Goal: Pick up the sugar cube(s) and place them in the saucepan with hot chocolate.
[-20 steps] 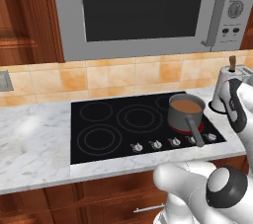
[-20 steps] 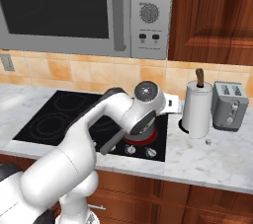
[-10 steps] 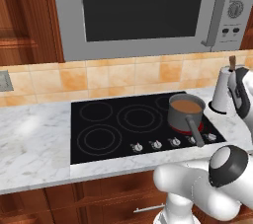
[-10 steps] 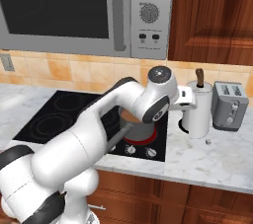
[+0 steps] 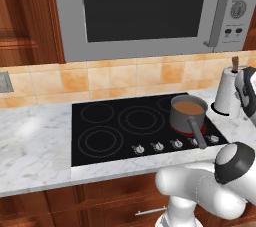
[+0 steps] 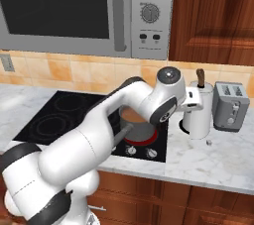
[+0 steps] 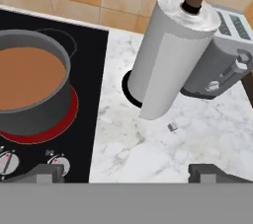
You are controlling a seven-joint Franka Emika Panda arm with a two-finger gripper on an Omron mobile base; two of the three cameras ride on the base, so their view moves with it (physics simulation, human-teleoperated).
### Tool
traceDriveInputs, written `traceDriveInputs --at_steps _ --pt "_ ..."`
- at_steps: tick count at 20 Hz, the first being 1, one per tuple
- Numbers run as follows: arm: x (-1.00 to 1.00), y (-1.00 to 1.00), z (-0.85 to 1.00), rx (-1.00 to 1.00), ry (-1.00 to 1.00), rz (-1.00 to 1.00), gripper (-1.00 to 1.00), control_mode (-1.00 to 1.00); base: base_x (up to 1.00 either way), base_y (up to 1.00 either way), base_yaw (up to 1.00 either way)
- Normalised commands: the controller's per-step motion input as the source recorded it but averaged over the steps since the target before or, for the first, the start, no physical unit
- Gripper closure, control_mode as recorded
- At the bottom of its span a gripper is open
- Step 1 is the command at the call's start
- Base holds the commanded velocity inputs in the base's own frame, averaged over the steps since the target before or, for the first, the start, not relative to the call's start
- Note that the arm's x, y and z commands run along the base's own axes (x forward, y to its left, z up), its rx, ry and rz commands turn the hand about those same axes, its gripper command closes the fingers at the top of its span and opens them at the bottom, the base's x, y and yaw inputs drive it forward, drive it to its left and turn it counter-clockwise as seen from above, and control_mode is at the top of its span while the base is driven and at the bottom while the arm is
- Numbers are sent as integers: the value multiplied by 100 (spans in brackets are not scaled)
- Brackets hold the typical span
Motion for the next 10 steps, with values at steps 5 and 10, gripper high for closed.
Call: traceDriveInputs --at_steps 5,10 --pt "-2 -36 -12 0 5 6 -100 -100 0 0 0" --pt "0 -37 -33 0 4 7 -100 -100 0 0 0"
